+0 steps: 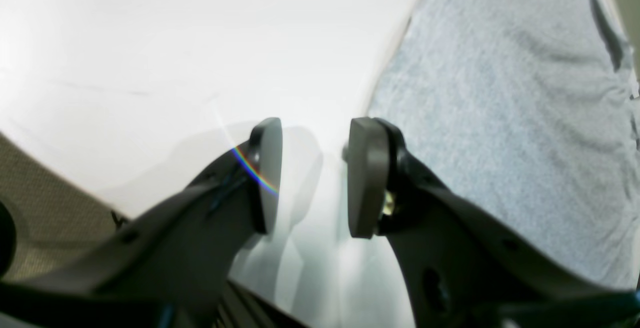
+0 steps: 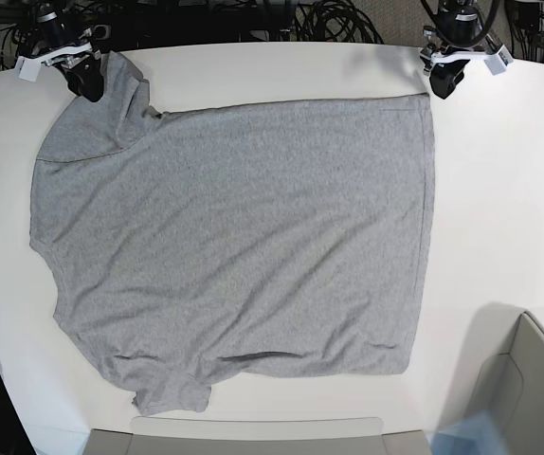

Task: Fold the T-shirt properly
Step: 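Move both grippers down to the shirt's collar-side corners, then grasp the collar-side shoulder corners with both grippers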

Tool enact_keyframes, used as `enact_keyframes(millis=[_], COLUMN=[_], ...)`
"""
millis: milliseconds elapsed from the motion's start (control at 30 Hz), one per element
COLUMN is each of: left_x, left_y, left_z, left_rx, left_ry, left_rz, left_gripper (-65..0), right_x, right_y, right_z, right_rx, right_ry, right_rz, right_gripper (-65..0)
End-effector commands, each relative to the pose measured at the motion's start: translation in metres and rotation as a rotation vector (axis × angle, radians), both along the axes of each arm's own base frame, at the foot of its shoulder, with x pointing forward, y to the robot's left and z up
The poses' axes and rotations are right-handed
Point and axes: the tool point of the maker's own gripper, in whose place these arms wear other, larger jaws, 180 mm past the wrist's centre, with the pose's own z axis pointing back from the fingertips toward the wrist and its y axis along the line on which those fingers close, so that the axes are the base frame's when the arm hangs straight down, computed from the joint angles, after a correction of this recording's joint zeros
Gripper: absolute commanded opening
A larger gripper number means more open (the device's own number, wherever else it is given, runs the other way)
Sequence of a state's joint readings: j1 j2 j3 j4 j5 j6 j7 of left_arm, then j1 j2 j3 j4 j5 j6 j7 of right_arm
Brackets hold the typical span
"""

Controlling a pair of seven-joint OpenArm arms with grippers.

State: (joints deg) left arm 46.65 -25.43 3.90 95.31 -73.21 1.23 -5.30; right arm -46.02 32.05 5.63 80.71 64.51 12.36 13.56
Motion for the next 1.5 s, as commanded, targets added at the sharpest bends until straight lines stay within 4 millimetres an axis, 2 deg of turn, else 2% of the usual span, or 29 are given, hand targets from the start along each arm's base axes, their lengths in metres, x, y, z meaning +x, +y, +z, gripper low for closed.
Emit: enact_keyframes(millis=[0, 67, 133, 333, 467, 600, 667, 733, 833, 900, 967, 1100, 1200, 1333, 1467], left_x=[-0.005, -0.007, 0.001, 0.027, 0.04, 0.039, 0.034, 0.035, 0.04, 0.039, 0.04, 0.035, 0.026, 0.015, 0.01], left_y=[0.005, 0.004, 0.001, -0.033, -0.04, -0.041, -0.049, -0.055, -0.063, -0.061, -0.06, -0.059, -0.046, -0.039, -0.046], left_z=[-0.003, -0.008, -0.011, -0.021, -0.02, -0.021, -0.026, -0.029, -0.029, -0.029, -0.028, -0.029, -0.029, -0.022, -0.01], left_rx=[0.011, 0.01, -0.005, -0.143, -0.169, -0.169, -0.167, -0.141, -0.115, -0.111, -0.108, -0.106, -0.09, -0.079, -0.028], left_ry=[0.024, 0.038, 0.038, 0.1, 0.1, 0.107, 0.125, 0.131, 0.123, 0.123, 0.121, 0.131, 0.143, 0.148, 0.136], left_rz=[-0.001, -0.004, -0.016, -0.143, -0.173, -0.177, -0.205, -0.245, -0.293, -0.287, -0.288, -0.286, -0.258, -0.245, -0.305], left_gripper=[-42.1, -42.1, -42.1, -42.1, -42.1, -42.4, -45.9, -53.0, -64.3, -65.0, -65.0, -65.0, -65.0, -65.0, -65.0], right_x=[-0.019, -0.019, -0.019, -0.015, -0.011, -0.006, -0.004, -0.001, 0.004, 0.005, 0.007, 0.001, -0.002, -0.009, -0.012], right_y=[-0.008, -0.009, -0.008, -0.007, -0.007, -0.01, -0.013, -0.012, -0.009, -0.009, -0.018, -0.047, -0.065, -0.057, -0.052], right_z=[-0.018, -0.018, -0.018, -0.016, -0.015, -0.012, -0.01, -0.008, -0.003, -0.002, 0.003, 0.015, 0.025, 0.042, 0.053], right_rx=[-0.04, -0.041, -0.04, -0.038, -0.038, -0.051, -0.059, -0.061, -0.053, -0.056, -0.077, -0.124, -0.149, -0.098, -0.077], right_ry=[0.118, 0.118, 0.117, 0.105, 0.098, 0.09, 0.089, 0.081, 0.063, 0.06, 0.056, 0.038, 0.017, -0.04, -0.084], right_rz=[0.002, 0.003, 0.003, 0.005, 0.005, 0.02, 0.029, 0.036, 0.038, 0.039, 0.046, -0.033, -0.071, -0.033, -0.036], right_gripper=[-40.8, -40.8, -40.8, -40.8, -40.8, -40.8, -41.9, -47.5, -59.6, -65.0, -65.0, -65.0, -65.0, -65.0, -65.0])
